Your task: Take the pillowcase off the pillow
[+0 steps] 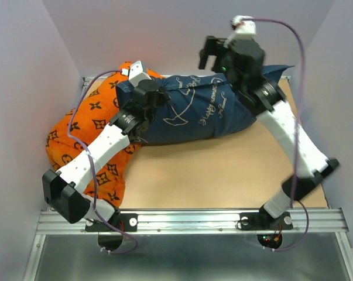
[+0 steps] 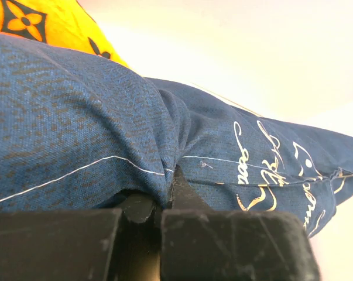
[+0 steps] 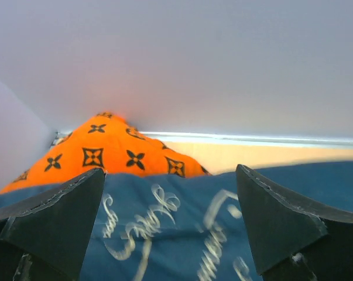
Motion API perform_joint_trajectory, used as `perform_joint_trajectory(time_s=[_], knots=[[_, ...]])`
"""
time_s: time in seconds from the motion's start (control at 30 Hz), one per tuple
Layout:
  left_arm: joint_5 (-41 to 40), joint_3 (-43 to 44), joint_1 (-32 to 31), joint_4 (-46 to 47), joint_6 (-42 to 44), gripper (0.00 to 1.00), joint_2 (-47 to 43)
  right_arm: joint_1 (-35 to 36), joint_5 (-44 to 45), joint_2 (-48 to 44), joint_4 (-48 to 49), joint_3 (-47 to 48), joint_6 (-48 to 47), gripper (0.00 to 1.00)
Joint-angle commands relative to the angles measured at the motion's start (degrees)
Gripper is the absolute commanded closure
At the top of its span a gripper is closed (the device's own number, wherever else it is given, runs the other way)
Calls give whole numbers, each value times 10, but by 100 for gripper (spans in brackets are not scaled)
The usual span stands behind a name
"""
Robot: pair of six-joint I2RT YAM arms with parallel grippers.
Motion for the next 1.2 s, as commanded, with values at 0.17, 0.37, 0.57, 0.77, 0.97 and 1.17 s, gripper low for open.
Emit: perform_joint_trajectory(time_s=[0.17,0.37,0.57,0.77,0.97,1.17], knots=[[38,-20,41,36,23,100,4,-124,40,-274,103,-464,171,1],[57,-5,48,37,34,100,30,-194,-28,-284,183,-595,186,0],[67,-10,55,39,42,100,38,-291,-151,-225,285,-653,196,0],[78,-2,60,43,56,100,46,-300,-216,-206,408,-688,207,47],[94,29,61,29,81,100,55,-299,-280,-201,406,-660,228,99],[72,125,61,-58,141,100,75,-293,-295,-263,226,-569,221,100]])
